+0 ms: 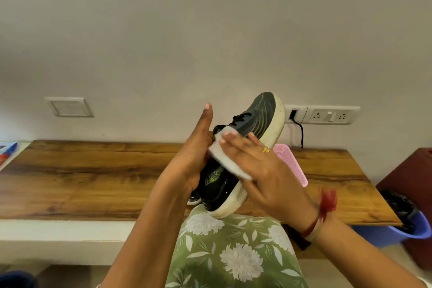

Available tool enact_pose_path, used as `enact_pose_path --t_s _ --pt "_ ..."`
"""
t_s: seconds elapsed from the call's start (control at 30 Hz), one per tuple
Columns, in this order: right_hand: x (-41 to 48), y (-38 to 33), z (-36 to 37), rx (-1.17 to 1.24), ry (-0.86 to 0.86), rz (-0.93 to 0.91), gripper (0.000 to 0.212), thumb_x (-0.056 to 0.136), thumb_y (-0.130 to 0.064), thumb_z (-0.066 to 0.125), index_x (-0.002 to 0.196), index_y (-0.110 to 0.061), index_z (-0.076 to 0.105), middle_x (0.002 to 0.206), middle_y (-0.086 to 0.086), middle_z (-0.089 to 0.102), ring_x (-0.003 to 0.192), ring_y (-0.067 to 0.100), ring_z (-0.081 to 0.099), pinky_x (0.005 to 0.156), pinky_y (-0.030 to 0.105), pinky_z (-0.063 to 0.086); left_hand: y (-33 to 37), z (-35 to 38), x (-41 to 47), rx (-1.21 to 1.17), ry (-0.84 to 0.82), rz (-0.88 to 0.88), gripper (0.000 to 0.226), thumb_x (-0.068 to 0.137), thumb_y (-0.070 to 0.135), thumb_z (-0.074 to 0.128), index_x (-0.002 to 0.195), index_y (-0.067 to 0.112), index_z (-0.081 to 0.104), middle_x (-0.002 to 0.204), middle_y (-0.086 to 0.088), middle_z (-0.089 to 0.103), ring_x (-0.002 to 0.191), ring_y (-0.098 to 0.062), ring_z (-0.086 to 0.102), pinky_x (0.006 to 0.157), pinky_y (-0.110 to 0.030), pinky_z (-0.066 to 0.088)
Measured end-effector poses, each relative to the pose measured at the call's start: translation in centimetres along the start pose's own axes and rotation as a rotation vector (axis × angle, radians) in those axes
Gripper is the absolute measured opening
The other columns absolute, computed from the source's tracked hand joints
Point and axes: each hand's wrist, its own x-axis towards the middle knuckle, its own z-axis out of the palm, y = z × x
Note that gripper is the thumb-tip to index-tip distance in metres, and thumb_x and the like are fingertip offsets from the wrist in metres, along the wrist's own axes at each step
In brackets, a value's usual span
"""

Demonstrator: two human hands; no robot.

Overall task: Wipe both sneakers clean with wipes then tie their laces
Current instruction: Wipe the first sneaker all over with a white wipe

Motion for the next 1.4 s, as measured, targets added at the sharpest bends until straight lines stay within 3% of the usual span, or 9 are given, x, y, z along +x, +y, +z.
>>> enact_pose_path --t_s 0.2,0.33,0.47,0.57,0.7,0.83,0.97,1.07,1.4 --pt "0.2 1.0 -0.5 0.069 0.087 0.134 0.049 0.092 -0.02 0.037 0.14 -0.007 0.044 0.145 0.007 0.043 0.137 0.015 0.035 0.116 0.038 0.021 -0.3 -0.2 -0.4 0.056 -0.089 0.038 0.098 0.087 0.076 0.023 0.089 -0.019 0.045 0.069 -0.033 0.048 0.079 -0.037 0.061 0.089 -0.043 0.049" --pt "-0.3 0.5 0.0 -0.032 0.004 -0.057 0.049 0.093 -0.018 0.039 0.14 -0.006 0.041 0.146 0.01 0.041 0.138 0.019 0.035 0.117 0.036 0.02 -0.3 -0.6 0.3 0.063 -0.027 0.021 0.101 0.078 0.085 0.024 0.112 0.001 0.067 0.104 -0.023 0.07 0.099 -0.028 0.067 0.098 -0.035 0.048" --pt "0.3 1.1 -0.4 0.058 0.076 0.092 0.048 0.093 -0.018 0.039 0.139 -0.007 0.044 0.145 0.007 0.043 0.137 0.016 0.036 0.115 0.039 0.022 -0.6 -0.3 1.0 0.081 -0.035 0.008 0.085 0.083 0.08 0.022 0.061 0.014 0.072 0.064 -0.007 0.069 0.061 -0.017 0.068 0.063 -0.024 0.053" --pt "-0.2 0.4 0.0 0.004 -0.014 -0.071 0.049 0.093 -0.015 0.039 0.14 -0.005 0.042 0.147 0.009 0.041 0.139 0.018 0.034 0.118 0.036 0.02 -0.3 -0.3 0.9 0.11 -0.026 -0.014 0.093 0.075 0.087 0.026 0.099 0.01 0.073 0.096 -0.013 0.073 0.093 -0.024 0.07 0.093 -0.039 0.052" --pt "0.2 0.8 -0.2 0.042 0.052 0.075 0.049 0.091 -0.016 0.041 0.139 -0.005 0.044 0.144 0.009 0.044 0.136 0.017 0.038 0.115 0.04 0.024 -0.6 -0.2 1.0 0.134 -0.023 -0.029 0.084 0.082 0.081 0.022 0.084 0.011 0.069 0.081 -0.01 0.074 0.074 -0.017 0.072 0.068 -0.024 0.056" --pt "-0.5 0.1 0.5 -0.019 -0.038 -0.066 0.049 0.094 -0.019 0.037 0.14 -0.005 0.043 0.146 0.01 0.042 0.138 0.019 0.035 0.117 0.038 0.022 -0.5 -0.2 0.5 0.17 -0.027 -0.041 0.11 0.066 0.095 0.028 0.128 0.01 0.059 0.13 -0.019 0.06 0.12 -0.028 0.058 0.109 -0.042 0.039" --pt "-0.1 0.4 0.0 0.06 0.041 0.07 0.049 0.092 -0.017 0.039 0.139 -0.004 0.043 0.145 0.01 0.044 0.136 0.019 0.038 0.116 0.039 0.022 -0.3 0.0 0.5 0.16 0.005 -0.017 0.091 0.08 0.084 0.023 0.113 0.011 0.065 0.08 -0.018 0.068 0.091 -0.027 0.07 0.08 -0.025 0.056" --pt "-0.6 -0.3 0.2 0.007 -0.036 -0.08 0.049 0.093 -0.018 0.038 0.14 -0.005 0.042 0.146 0.01 0.041 0.138 0.018 0.035 0.117 0.037 0.021 -0.3 -0.1 0.6 0.184 -0.01 -0.012 0.112 0.065 0.095 0.027 0.137 0.013 0.052 0.13 -0.019 0.059 0.119 -0.03 0.058 0.107 -0.045 0.041" --pt "-0.8 -1.3 -0.8 0.547 0.072 0.12 0.04 0.095 -0.018 0.041 0.134 -0.011 0.046 0.126 -0.017 0.06 0.111 -0.002 0.057 0.096 0.02 0.044 -0.7 -0.2 0.4 0.223 0.05 0.035 0.045 0.09 0.067 0.034 0.1 0.035 0.063 0.073 0.008 0.073 0.079 -0.006 0.07 0.084 -0.026 0.048"
